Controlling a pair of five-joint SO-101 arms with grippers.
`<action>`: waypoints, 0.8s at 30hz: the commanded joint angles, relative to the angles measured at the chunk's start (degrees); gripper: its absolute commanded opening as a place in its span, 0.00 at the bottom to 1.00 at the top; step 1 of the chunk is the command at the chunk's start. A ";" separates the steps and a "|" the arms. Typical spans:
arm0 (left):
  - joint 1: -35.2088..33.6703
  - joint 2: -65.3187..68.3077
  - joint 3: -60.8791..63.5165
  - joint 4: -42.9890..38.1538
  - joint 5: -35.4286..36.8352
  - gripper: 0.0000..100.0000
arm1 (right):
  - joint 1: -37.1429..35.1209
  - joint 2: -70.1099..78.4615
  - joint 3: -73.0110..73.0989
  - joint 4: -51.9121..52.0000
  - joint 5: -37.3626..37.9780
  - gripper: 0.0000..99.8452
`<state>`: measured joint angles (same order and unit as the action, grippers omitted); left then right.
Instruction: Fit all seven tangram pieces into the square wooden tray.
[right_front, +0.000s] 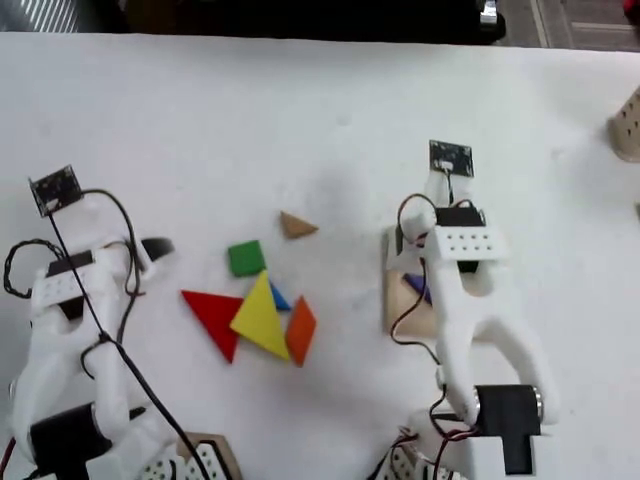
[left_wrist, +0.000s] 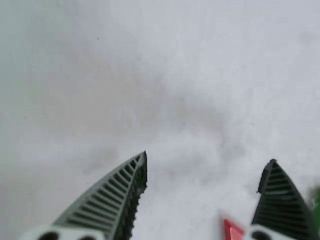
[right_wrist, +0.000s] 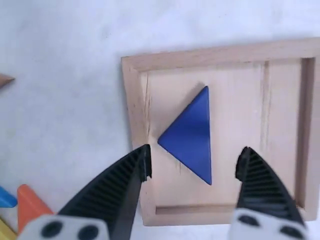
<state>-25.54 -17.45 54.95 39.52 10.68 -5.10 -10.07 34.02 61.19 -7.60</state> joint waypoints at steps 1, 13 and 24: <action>0.75 -3.12 -0.53 -1.41 -0.70 0.35 | 2.77 -1.19 -5.45 4.18 0.88 0.27; 0.84 -3.21 -0.35 -1.05 -0.70 0.35 | 23.34 -0.22 -7.30 1.63 10.55 0.12; 0.66 -3.21 -0.53 -1.05 -0.70 0.35 | 26.59 17.01 -11.43 -7.34 21.10 0.09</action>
<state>-25.63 -17.98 54.95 39.52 10.68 19.16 4.00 26.81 56.70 12.18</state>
